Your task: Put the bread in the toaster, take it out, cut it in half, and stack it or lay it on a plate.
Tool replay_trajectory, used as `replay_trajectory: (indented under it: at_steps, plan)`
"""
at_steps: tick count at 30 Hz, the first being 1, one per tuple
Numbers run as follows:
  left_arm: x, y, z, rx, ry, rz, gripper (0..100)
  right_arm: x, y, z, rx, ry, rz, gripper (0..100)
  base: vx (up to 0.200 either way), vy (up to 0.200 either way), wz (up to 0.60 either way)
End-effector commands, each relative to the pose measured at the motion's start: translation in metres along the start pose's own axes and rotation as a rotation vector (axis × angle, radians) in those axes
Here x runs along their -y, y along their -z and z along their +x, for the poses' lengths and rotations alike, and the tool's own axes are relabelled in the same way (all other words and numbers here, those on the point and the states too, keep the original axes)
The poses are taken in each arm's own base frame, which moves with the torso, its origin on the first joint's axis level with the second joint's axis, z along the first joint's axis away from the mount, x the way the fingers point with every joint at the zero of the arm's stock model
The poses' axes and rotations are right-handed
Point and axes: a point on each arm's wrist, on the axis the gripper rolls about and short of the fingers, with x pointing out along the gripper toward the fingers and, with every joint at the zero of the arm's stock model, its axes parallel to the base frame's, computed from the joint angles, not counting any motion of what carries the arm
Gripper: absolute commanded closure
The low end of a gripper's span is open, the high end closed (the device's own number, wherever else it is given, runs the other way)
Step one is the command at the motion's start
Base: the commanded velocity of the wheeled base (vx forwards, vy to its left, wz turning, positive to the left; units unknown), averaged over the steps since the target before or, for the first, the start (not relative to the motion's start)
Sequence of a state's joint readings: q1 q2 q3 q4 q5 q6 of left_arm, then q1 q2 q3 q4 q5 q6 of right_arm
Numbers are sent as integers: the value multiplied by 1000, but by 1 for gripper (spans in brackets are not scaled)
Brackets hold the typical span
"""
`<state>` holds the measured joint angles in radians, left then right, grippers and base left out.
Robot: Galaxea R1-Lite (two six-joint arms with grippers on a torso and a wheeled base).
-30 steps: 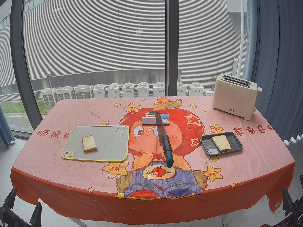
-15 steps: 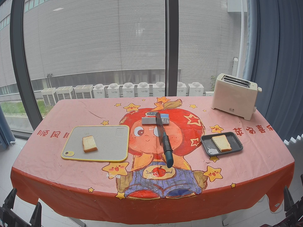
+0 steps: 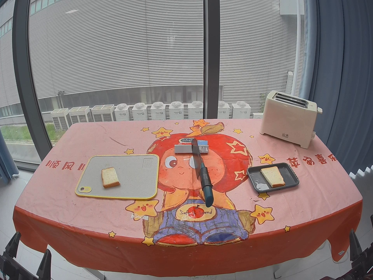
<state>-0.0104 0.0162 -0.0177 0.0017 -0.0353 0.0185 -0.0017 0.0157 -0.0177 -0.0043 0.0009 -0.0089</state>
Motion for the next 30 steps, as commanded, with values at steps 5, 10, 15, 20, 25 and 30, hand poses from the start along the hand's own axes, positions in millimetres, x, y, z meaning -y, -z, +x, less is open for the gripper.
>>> replay_trajectory:
  at_steps: [5, 10, 15, 20, 25, 30]
  plan:
    - [0, 5, 0, 0, 0, 0, 0, 0, 5, 0, -3, 1, 1, 0, 0, 0, 0]
    - [0, 5, 0, 0, 0, -2, 0, 0, 5, 0, -3, -2, 0, 0, 0, 0, 0]
    - [0, 5, 0, 0, 0, -2, 0, 0, 5, 0, -3, -1, 0, 0, 0, 0, 0]
    - [0, 5, 0, 2, -1, 8, 0, 0, 5, 0, -3, -1, 0, 0, 0, 0, 0]
    - [0, 3, 0, 17, -3, 2, 0, 0, 5, 0, -3, -1, 0, 0, 0, 0, 0]
    - [0, -18, -3, 232, -3, 2, 0, 0, 5, 0, -3, -1, 0, 0, 0, 0, 0]
